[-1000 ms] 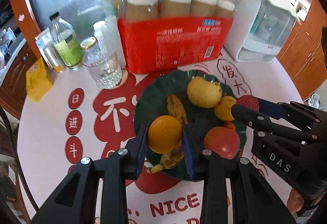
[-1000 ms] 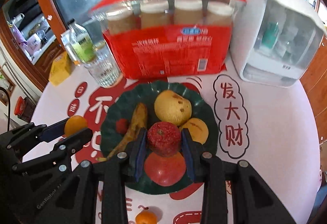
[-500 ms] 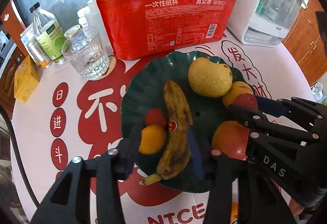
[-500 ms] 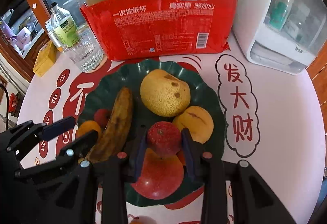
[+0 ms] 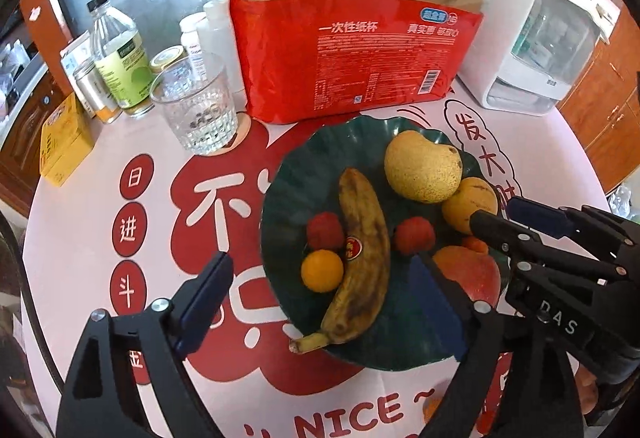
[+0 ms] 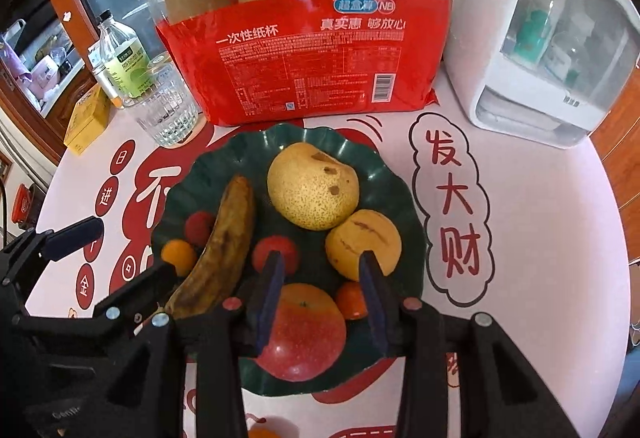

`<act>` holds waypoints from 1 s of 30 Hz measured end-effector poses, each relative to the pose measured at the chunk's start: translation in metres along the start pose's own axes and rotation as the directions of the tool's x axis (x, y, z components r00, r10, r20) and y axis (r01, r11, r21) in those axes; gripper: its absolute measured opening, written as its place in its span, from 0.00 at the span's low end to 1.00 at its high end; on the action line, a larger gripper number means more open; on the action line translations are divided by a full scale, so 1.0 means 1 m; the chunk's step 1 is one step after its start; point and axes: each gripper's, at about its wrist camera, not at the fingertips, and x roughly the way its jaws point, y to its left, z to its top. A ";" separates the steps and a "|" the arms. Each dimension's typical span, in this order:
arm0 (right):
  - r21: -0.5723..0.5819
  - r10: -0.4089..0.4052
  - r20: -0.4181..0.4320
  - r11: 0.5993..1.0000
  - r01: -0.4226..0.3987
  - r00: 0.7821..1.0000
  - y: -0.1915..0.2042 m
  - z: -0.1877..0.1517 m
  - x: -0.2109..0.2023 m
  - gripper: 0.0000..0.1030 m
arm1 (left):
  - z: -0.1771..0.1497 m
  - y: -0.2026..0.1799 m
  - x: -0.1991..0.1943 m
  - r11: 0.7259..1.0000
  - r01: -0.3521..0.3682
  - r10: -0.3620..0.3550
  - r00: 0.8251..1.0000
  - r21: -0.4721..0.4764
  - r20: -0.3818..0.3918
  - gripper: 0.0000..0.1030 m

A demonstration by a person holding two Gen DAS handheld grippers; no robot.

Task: Organize fruits
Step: 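Open both tools to release the orange and lychee on the plate, then withdraw both tools from the plate toward the last fruit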

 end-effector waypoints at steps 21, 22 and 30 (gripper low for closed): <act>0.021 -0.058 0.132 0.998 0.055 0.990 -0.011 -0.048 -0.095 0.41 | -0.037 -0.036 -0.097 0.989 -0.049 0.028 0.989 0.138 0.147 0.89; 0.026 -0.064 0.144 0.998 0.061 0.988 -0.012 -0.055 -0.102 0.41 | -0.042 -0.040 -0.102 0.988 -0.047 0.024 0.988 0.149 0.154 0.89; 0.065 -0.116 0.200 0.992 0.105 0.973 -0.028 -0.116 -0.141 0.43 | -0.088 -0.068 -0.119 0.979 -0.001 -0.030 0.989 0.206 0.146 0.89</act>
